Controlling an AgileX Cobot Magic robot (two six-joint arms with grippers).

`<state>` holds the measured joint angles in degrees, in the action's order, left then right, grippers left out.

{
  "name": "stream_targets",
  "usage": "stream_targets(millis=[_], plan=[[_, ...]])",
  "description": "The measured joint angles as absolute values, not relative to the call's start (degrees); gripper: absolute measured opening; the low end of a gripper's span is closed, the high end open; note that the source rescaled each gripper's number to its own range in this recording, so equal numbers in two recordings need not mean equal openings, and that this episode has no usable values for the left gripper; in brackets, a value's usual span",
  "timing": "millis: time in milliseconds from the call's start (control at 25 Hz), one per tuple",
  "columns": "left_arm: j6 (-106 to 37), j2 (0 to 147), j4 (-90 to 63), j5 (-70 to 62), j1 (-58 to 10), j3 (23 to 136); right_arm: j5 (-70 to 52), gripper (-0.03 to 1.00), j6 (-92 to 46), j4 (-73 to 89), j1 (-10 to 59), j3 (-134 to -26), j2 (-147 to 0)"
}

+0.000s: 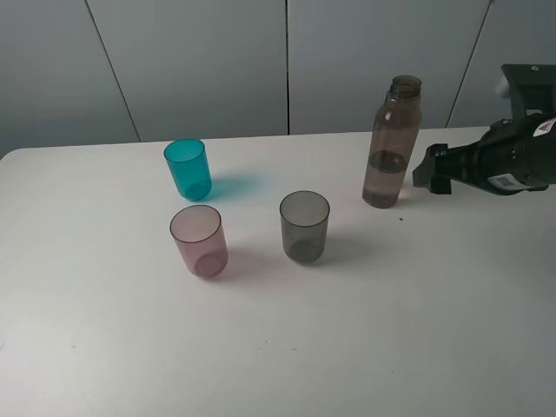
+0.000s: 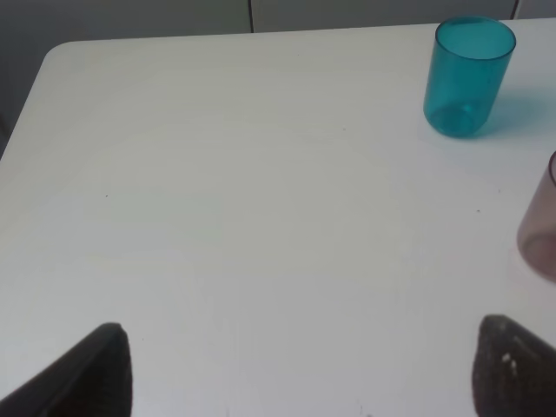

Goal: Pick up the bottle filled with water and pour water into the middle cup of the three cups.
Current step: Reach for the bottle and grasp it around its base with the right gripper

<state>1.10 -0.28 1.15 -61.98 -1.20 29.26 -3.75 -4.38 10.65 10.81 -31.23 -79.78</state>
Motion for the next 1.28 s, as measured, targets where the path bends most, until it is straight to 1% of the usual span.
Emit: stream_targets(millis=[120, 200, 360, 520, 800, 920, 1280], plan=[[1.1, -0.28, 1.15, -61.98, -1.2, 29.26, 6.47, 1.0, -4.54, 6.9, 10.81, -26.59, -80.49], [1.1, -0.28, 1.15, -61.98, -1.2, 29.26, 9.56, 1.0, -4.54, 3.94, 10.81, -25.03, -81.05], [1.1, -0.28, 1.15, -61.98, -1.2, 29.26, 13.1, 1.0, -4.54, 2.06, 10.81, -24.58, -83.41], [1.1, -0.28, 1.15, -61.98, -1.2, 29.26, 19.08, 1.0, -4.54, 1.95, 10.81, -24.58, -88.41], [1.1, -0.28, 1.15, -61.98, -1.2, 29.26, 33.2, 1.0, -1.89, -6.85, 10.81, -24.53, -98.94], [1.1, -0.28, 1.15, -61.98, -1.2, 29.26, 40.24, 1.0, -0.52, -7.86, 10.81, -24.53, -101.97], [1.1, -0.28, 1.15, -61.98, -1.2, 29.26, 42.68, 1.0, 0.0, -7.91, 10.81, -28.55, -106.69]])
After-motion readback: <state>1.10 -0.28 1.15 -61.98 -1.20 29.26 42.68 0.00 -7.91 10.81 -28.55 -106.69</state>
